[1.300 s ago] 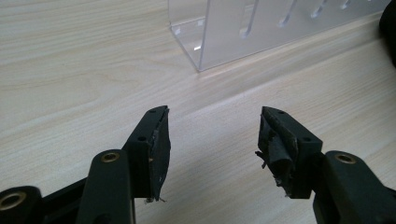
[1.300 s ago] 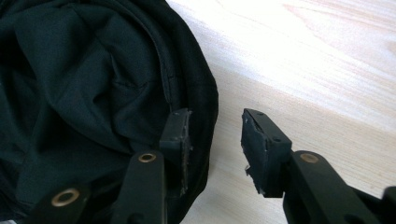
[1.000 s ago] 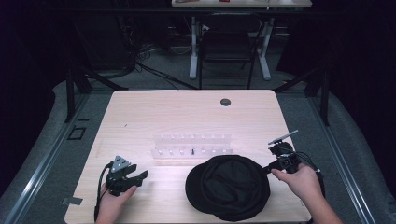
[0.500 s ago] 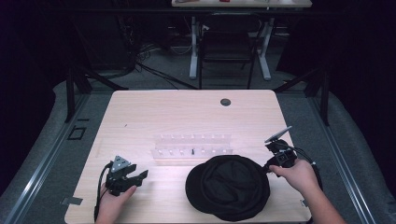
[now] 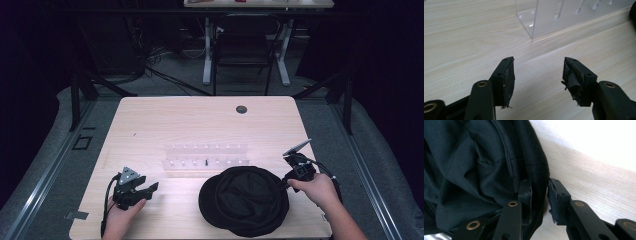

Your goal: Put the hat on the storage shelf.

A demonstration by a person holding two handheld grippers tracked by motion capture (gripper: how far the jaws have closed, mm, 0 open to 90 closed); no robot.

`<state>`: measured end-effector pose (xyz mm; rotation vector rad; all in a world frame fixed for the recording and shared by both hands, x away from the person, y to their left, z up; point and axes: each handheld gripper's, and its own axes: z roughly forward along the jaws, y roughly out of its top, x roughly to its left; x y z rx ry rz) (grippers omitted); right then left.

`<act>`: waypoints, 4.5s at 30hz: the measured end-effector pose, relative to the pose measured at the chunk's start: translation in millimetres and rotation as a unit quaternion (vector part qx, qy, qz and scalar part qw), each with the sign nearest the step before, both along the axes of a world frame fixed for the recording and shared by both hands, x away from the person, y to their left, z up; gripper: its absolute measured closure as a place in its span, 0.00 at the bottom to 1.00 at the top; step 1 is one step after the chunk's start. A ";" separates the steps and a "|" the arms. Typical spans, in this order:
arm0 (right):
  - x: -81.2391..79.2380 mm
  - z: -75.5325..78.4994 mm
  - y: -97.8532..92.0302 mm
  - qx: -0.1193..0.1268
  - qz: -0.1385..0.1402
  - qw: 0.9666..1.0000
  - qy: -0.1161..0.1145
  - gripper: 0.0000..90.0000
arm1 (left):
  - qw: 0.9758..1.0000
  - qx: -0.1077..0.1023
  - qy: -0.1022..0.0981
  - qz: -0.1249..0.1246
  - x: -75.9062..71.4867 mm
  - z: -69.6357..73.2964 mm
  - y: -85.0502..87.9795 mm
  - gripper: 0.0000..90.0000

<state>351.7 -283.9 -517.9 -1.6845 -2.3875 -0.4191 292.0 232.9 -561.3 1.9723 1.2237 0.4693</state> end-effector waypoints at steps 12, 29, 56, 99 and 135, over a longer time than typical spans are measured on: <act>3.2 -6.7 -1.7 0.016 0.001 1.000 0.015 0.85 | 1.000 0.001 0.001 0.001 0.2 0.0 0.4 0.48; 0.8 -4.8 -1.3 0.048 -0.017 0.998 0.026 0.97 | 1.000 -0.001 -0.001 0.006 0.0 0.1 0.6 0.48; -12.1 26.1 -18.1 0.167 -0.037 0.985 0.036 0.98 | 1.000 -0.001 -0.001 0.008 0.2 -0.7 0.1 0.48; -24.4 91.2 -5.4 0.343 -0.004 0.939 -0.003 0.98 | 1.000 0.001 -0.001 0.011 0.0 -0.3 0.9 0.48; -32.6 157.6 -25.9 0.375 -0.018 0.923 -0.091 0.98 | 1.000 0.004 -0.001 0.010 0.6 -1.1 0.0 0.47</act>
